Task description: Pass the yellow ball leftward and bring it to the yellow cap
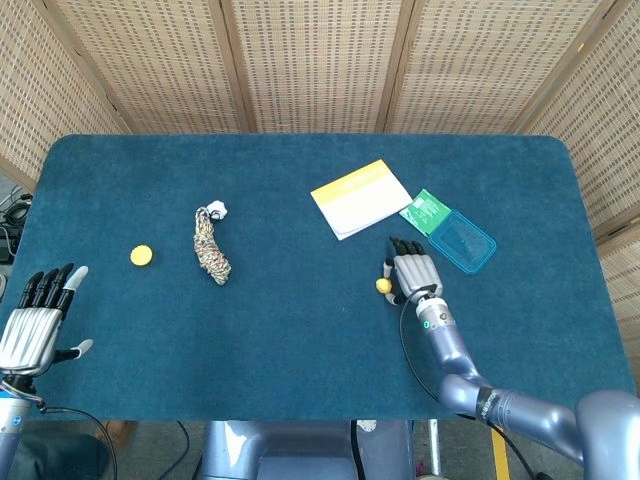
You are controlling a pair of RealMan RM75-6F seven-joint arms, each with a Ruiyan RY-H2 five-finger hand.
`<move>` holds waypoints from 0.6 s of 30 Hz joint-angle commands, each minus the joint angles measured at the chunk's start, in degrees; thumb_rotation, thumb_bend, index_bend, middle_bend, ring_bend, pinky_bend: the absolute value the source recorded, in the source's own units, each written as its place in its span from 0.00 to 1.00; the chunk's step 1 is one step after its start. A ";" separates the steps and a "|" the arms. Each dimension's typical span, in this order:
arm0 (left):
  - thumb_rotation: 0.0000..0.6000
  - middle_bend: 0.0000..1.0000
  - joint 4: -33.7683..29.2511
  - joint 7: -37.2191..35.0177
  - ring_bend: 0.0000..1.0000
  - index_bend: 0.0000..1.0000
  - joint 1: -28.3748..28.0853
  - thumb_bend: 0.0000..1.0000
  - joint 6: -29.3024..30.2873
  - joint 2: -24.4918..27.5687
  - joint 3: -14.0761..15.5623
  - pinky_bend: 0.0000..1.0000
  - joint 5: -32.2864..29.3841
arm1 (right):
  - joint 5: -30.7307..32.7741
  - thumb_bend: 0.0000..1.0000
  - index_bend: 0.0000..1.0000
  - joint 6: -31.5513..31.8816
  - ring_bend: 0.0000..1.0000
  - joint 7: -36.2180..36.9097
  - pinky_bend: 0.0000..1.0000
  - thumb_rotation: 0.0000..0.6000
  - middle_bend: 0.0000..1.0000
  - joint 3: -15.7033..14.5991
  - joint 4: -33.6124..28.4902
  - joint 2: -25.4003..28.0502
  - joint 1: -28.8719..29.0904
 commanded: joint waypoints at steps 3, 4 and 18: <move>1.00 0.00 0.14 -0.16 0.00 0.00 -0.04 0.00 0.06 0.03 -0.03 0.00 -0.02 | 0.69 0.24 0.48 -0.29 0.00 -0.04 0.00 1.00 0.00 -0.32 0.26 -0.25 0.46; 1.00 0.00 0.19 -0.23 0.00 0.00 -0.06 0.00 0.01 0.04 -0.05 0.00 -0.08 | 0.82 0.25 0.48 -0.28 0.00 -0.09 0.00 1.00 0.00 -0.36 0.35 -0.32 0.57; 1.00 0.00 0.23 -0.98 0.00 0.00 -0.07 0.00 0.15 0.24 0.06 0.00 -0.02 | 2.19 0.26 0.55 -0.70 0.00 2.40 0.00 1.00 0.00 0.14 -5.96 2.68 0.68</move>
